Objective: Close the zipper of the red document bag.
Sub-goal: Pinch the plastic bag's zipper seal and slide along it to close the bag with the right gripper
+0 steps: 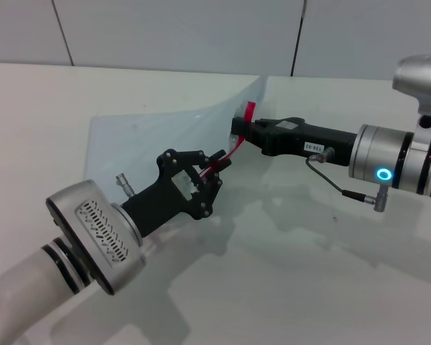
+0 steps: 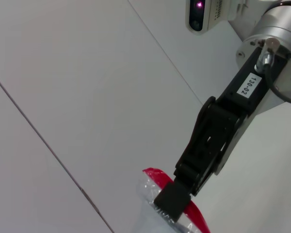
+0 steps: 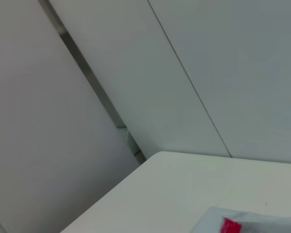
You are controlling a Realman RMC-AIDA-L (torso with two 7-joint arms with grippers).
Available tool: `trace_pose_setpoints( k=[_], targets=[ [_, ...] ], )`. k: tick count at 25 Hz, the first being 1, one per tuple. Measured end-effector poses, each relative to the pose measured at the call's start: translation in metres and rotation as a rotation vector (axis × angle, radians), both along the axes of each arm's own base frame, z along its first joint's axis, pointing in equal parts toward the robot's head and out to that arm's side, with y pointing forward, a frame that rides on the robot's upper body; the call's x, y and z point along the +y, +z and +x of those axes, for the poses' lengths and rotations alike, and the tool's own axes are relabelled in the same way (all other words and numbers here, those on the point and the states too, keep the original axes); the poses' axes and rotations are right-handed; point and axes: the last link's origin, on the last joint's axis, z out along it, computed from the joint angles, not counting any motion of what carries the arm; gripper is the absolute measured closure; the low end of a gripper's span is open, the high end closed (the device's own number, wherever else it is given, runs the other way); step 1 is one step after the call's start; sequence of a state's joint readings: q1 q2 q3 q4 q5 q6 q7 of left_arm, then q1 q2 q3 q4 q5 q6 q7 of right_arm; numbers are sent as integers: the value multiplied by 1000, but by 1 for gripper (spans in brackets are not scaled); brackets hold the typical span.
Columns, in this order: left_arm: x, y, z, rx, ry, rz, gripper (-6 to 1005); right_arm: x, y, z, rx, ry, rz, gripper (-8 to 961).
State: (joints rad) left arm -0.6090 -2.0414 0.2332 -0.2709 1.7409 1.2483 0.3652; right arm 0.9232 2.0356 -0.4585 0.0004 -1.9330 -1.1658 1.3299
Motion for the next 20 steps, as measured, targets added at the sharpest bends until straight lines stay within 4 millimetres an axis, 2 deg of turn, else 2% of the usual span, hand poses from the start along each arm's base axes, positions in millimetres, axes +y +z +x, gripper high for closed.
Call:
trace_pose_setpoints(
  k=[8, 15, 20],
  targets=[
    [0, 0, 0, 1, 1, -1, 921, 3, 6, 8, 8, -29, 40, 922],
    [0, -2, -2, 11, 12, -6, 921, 8, 26, 32, 28, -107, 128, 921],
    [0, -2, -3, 14, 17, -9, 921, 8, 45, 55, 45, -185, 198, 920]
  ],
)
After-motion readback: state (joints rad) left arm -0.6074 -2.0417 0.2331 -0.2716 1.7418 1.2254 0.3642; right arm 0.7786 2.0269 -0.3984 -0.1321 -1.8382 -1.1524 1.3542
